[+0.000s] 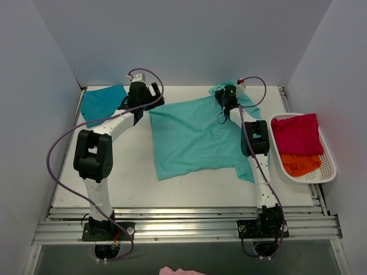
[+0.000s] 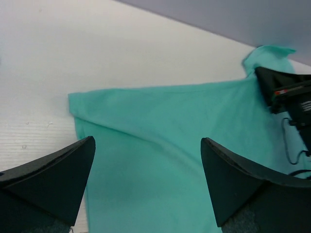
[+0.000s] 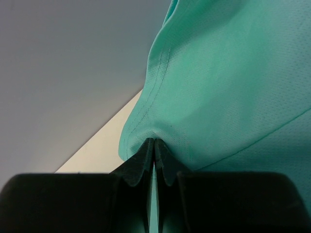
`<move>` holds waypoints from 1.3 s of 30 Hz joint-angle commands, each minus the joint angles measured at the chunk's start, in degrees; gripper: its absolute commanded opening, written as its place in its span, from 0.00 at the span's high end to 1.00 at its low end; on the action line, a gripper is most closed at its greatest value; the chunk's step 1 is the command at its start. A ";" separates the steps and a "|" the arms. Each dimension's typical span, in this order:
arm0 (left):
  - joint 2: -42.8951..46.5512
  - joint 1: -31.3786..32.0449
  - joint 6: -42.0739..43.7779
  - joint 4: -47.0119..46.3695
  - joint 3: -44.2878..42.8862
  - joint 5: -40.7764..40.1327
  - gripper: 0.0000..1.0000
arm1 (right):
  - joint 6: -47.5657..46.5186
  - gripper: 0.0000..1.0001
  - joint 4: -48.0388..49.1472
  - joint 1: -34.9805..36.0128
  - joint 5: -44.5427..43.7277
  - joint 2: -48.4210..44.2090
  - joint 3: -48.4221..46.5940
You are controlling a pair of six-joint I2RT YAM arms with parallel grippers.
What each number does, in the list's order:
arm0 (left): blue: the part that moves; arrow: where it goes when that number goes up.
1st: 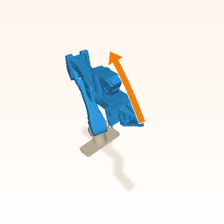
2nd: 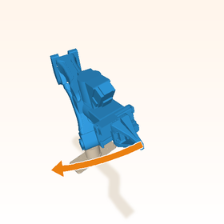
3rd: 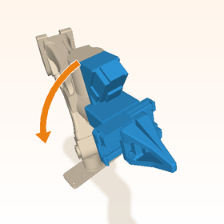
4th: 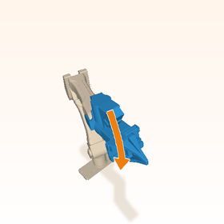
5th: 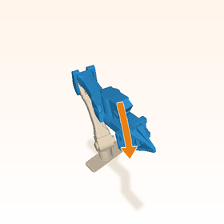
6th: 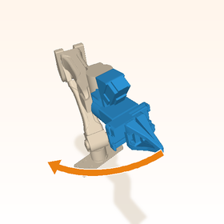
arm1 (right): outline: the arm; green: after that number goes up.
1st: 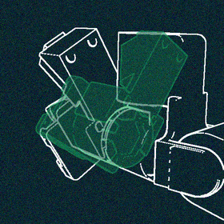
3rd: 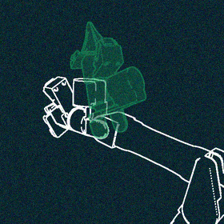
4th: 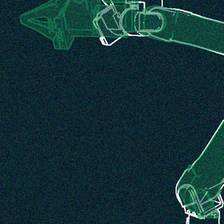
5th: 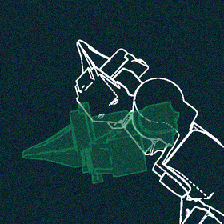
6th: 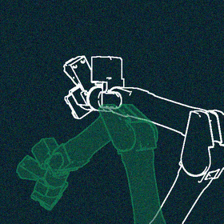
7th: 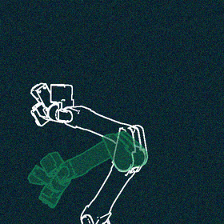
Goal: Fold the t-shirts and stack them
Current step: Flatten out the tshirt
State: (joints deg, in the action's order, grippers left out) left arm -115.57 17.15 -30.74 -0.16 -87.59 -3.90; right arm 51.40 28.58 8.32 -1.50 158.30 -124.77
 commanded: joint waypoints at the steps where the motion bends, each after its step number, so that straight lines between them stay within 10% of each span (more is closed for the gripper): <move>1: 6.75 1.92 1.74 -3.61 0.84 -0.23 0.01 | -0.24 1.00 -0.36 -0.49 -1.14 2.19 0.84; 19: -8.09 4.83 -8.55 -11.35 4.27 18.14 0.02 | -0.77 1.00 0.86 -2.34 -0.79 1.31 3.22; 39: -3.08 -1.06 -3.36 6.32 8.75 2.85 0.03 | -0.16 1.00 2.18 -3.13 0.09 1.31 4.01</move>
State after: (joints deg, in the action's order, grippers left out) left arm -120.27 17.21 -35.99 0.64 -80.27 2.37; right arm 51.66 33.34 6.02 -0.58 158.32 -122.23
